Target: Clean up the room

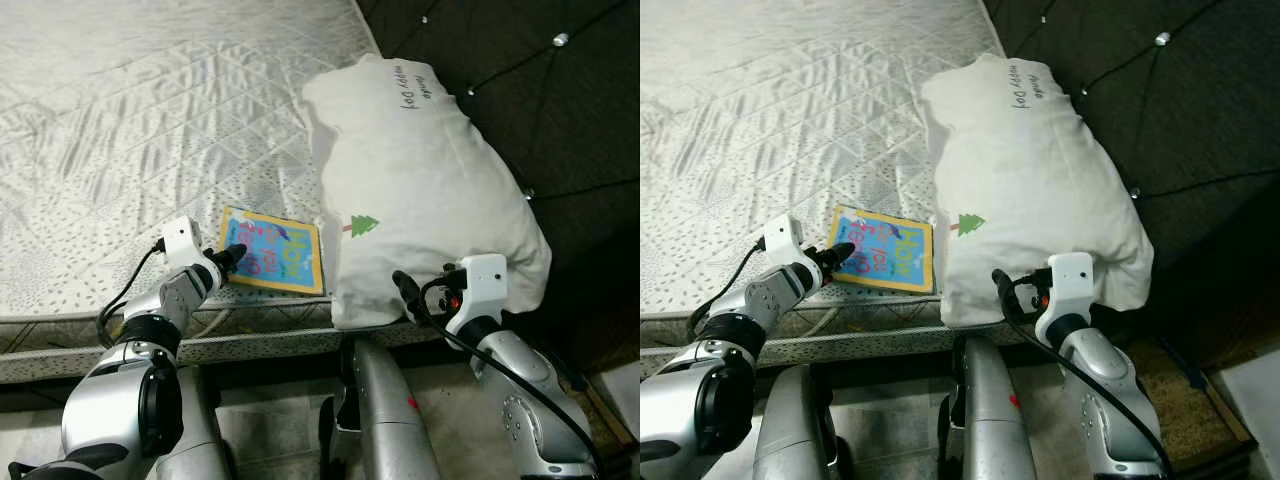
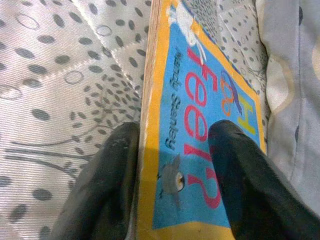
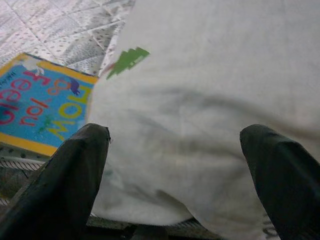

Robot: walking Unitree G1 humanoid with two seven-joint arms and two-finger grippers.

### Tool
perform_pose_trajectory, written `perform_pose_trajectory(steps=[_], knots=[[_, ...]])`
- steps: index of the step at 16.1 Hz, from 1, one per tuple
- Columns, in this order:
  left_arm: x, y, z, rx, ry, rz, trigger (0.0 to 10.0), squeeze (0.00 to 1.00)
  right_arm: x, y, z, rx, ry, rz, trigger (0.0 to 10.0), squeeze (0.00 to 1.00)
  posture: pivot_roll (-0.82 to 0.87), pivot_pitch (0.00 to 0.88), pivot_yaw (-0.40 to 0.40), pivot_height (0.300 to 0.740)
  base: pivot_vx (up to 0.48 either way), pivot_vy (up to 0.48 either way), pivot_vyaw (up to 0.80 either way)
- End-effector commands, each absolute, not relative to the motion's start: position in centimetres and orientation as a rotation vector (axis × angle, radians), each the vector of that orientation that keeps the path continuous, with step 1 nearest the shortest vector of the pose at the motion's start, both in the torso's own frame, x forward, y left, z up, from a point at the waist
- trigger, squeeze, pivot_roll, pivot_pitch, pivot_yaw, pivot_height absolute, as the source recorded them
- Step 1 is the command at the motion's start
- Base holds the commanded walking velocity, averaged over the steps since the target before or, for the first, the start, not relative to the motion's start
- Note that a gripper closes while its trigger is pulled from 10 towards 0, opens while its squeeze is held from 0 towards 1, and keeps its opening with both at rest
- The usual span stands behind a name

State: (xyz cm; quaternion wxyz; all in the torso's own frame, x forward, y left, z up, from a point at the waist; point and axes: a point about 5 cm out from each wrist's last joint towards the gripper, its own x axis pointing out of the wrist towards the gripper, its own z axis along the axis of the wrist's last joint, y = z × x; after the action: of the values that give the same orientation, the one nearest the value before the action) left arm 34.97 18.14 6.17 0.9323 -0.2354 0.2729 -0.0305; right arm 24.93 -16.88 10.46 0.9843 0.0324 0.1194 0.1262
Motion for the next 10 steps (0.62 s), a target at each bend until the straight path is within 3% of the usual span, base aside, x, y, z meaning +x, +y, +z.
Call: perform_pose_trajectory(steps=[1, 10], knots=[[35.23, 17.62, 6.4, -0.461, 0.558, -0.083, 10.0, 1.0, 25.08, -17.15, 10.87, 0.054, 0.221, 0.246, 10.0, 0.0, -0.13, 0.096, -0.115, 0.552, 0.0, 0.0, 0.0], [35.02, 17.89, 6.1, -0.382, 0.54, -0.068, 10.0, 1.0, 26.06, -16.46, 11.16, 0.061, 0.18, 0.236, 10.0, 0.0, -0.1, 0.073, -0.104, 0.552, 0.0, 0.0, 0.0]])
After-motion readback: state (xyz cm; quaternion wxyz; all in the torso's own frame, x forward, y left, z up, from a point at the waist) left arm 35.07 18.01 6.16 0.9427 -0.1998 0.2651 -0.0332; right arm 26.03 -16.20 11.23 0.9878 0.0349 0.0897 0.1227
